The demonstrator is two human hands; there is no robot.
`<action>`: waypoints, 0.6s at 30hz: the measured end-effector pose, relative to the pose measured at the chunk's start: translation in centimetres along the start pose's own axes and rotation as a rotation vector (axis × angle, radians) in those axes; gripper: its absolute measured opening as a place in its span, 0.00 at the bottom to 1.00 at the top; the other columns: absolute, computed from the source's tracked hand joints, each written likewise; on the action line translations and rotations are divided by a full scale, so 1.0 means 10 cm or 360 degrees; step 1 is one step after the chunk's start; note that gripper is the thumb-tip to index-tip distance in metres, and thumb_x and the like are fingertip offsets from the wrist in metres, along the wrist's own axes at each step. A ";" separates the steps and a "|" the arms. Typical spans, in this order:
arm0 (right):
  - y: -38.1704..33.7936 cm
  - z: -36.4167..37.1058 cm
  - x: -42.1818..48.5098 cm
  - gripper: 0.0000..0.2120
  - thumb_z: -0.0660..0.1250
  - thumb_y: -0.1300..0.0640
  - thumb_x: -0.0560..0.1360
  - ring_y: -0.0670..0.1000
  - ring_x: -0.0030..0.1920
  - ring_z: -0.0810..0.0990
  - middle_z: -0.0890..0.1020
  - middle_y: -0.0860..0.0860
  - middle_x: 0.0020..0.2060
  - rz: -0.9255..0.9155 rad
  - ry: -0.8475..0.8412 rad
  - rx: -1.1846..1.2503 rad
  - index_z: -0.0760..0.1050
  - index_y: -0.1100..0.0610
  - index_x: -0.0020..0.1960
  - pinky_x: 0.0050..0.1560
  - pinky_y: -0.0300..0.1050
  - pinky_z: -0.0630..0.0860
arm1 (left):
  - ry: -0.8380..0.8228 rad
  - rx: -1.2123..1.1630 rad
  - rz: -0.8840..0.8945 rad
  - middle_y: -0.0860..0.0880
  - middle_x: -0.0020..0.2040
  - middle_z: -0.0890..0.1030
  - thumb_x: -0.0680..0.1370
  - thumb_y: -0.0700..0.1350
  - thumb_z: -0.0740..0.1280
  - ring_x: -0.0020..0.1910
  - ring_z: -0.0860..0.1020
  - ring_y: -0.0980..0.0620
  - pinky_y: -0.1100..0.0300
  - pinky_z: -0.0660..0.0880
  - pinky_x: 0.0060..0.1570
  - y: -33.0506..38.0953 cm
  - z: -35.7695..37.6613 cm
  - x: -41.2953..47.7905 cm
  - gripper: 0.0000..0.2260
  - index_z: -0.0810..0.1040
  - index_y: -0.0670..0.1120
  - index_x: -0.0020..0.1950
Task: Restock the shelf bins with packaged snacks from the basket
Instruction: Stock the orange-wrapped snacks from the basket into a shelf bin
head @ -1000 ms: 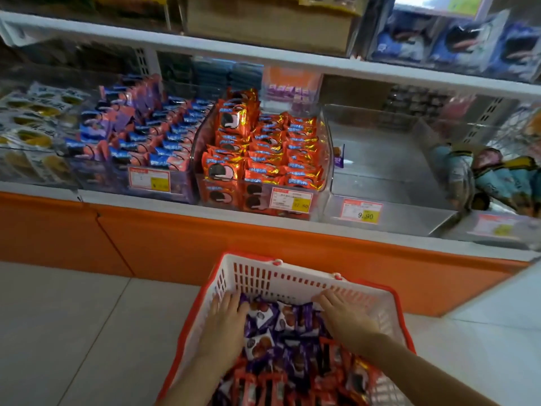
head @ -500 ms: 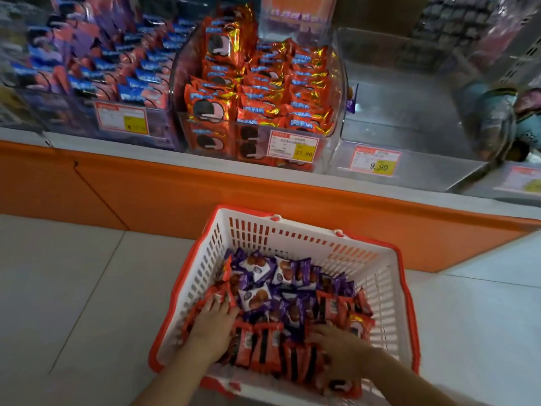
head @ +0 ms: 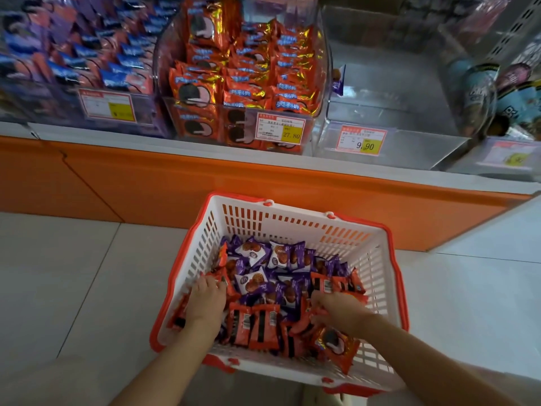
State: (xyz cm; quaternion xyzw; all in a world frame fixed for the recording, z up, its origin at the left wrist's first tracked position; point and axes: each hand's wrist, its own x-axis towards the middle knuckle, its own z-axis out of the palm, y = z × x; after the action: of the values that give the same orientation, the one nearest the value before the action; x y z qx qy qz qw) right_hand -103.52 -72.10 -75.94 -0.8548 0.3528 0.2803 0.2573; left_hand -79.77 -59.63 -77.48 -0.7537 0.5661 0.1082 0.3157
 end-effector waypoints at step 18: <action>-0.50 -0.37 -0.26 0.10 0.62 0.48 0.79 0.44 0.38 0.75 0.77 0.47 0.41 0.0120 0.0722 0.0920 0.68 0.54 0.52 0.34 0.35 0.70 | 0.0237 -0.0055 0.0107 0.45 0.69 0.72 0.78 0.40 0.61 0.68 0.68 0.45 0.52 0.59 0.66 -0.30 -0.16 -0.48 0.23 0.63 0.45 0.73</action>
State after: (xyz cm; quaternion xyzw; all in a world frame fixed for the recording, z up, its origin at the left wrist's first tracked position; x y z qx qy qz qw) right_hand -100.22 -70.22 -70.36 -0.7737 0.4967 -0.0182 0.3929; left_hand -78.95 -56.34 -72.74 -0.7456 0.6110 0.0721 0.2559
